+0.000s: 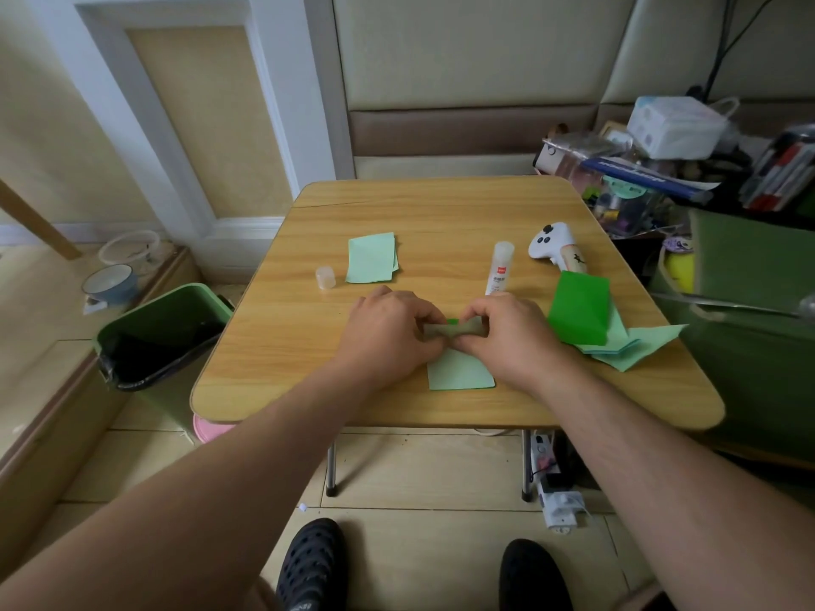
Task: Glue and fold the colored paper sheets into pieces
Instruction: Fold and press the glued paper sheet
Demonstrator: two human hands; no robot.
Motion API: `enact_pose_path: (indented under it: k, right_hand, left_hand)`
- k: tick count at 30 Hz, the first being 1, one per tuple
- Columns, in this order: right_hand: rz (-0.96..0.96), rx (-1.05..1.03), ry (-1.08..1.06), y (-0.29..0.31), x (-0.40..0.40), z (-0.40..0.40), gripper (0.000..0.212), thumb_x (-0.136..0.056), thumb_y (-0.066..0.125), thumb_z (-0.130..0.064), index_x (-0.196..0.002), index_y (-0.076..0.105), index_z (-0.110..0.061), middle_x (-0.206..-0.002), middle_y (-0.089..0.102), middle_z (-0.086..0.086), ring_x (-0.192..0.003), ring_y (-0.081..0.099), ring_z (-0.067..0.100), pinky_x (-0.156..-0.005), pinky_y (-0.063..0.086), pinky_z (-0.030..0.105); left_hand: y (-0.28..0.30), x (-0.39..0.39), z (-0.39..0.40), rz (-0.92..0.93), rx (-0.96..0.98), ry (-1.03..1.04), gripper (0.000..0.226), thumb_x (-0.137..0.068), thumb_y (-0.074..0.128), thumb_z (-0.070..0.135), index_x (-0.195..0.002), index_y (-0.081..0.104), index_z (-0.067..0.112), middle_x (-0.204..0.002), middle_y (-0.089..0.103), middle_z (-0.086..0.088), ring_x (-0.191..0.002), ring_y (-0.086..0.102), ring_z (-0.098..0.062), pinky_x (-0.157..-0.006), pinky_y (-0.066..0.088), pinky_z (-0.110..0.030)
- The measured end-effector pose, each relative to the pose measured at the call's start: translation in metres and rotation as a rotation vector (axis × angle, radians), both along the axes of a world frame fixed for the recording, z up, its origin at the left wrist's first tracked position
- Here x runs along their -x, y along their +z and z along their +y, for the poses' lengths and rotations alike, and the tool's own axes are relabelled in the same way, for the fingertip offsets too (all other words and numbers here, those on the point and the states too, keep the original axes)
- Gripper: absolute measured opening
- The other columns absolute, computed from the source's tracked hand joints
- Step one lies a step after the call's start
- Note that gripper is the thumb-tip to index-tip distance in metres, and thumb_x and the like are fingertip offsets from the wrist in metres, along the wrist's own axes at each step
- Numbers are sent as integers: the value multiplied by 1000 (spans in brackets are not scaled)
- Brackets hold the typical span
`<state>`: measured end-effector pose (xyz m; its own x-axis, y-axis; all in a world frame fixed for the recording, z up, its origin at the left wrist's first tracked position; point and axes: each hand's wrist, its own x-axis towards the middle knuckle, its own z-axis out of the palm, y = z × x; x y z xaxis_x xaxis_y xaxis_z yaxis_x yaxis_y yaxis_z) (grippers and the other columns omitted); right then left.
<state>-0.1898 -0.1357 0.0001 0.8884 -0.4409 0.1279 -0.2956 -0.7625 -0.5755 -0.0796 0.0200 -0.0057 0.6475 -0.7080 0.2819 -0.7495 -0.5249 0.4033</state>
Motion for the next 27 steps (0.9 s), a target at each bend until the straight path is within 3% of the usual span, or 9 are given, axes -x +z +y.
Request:
enact_pose_path:
  k: [10,17,21,27]
  right_hand:
    - [45,27,-65,5,4,-14,14,-83,85,-36,-84,72,-30,-82,64,-11,-86,64,16,-79,56,38]
    - [37,134,-45,2,-6,2,22,-89,79,-46,-106,75,-34,-99,56,-8,-100,59,20,-79,49,36]
    - [57,132,-78,5,-2,-7,10,-89,78,-44,-93,74,-36,-105,60,-6,-101,58,19,-78,46,34]
    - [50,136,-96,8,-2,-12,10,-89,78,-42,-86,74,-34,-104,63,-6,-96,55,17,-77,48,34]
  left_hand:
    - [1,-7,4,51,17,48,12,-78,73,46,-90,73,45,-81,63,19,-96,55,-16,-91,47,-42]
    - [1,0,-6,-16,-12,45,21,-78,72,45,-98,76,43,-90,65,16,-103,55,-19,-91,43,-40]
    - [1,-7,-2,-2,-10,69,16,-79,71,45,-94,75,45,-83,62,19,-98,54,-16,-90,43,-39]
    - [1,-11,0,-2,0,94,13,-80,72,45,-92,75,44,-82,63,18,-97,54,-15,-91,45,-40]
